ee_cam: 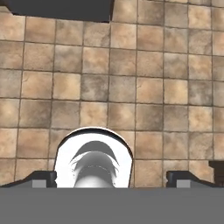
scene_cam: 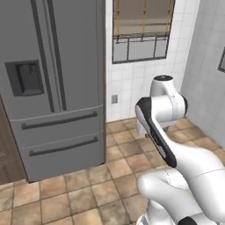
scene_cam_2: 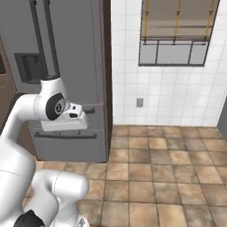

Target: Place one of the steaks on the plate and the other in the bowl. Then place the bowl in the fridge.

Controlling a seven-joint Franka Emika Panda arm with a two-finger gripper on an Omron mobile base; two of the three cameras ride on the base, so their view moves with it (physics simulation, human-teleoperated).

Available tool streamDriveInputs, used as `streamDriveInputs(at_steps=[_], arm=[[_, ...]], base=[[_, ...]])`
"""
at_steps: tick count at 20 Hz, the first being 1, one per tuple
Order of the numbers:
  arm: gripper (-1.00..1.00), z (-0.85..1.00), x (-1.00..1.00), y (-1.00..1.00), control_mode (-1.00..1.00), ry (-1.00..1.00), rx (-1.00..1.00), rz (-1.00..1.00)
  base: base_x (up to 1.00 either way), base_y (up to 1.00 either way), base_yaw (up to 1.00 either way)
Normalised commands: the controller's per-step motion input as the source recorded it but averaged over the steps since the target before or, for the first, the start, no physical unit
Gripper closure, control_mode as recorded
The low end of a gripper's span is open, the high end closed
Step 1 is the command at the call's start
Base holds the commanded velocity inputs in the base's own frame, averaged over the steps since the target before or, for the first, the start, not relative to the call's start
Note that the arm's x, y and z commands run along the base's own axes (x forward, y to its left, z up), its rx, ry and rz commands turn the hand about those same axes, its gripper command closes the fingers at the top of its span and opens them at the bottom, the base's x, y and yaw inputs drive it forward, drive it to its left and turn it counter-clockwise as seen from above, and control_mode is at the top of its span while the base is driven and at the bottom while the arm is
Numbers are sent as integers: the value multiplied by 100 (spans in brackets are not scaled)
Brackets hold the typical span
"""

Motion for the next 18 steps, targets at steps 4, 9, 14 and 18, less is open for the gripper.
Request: streamDriveInputs(at_steps=[4,9,14,18], arm=[[-100,0,0,0,100,0,0,0],[-100,0,0,0,100,0,0,0],[-100,0,0,0,100,0,0,0],[-100,0,0,0,100,0,0,0]], base=[[100,76,2],[98,100,-1],[28,100,0],[-16,68,2]])
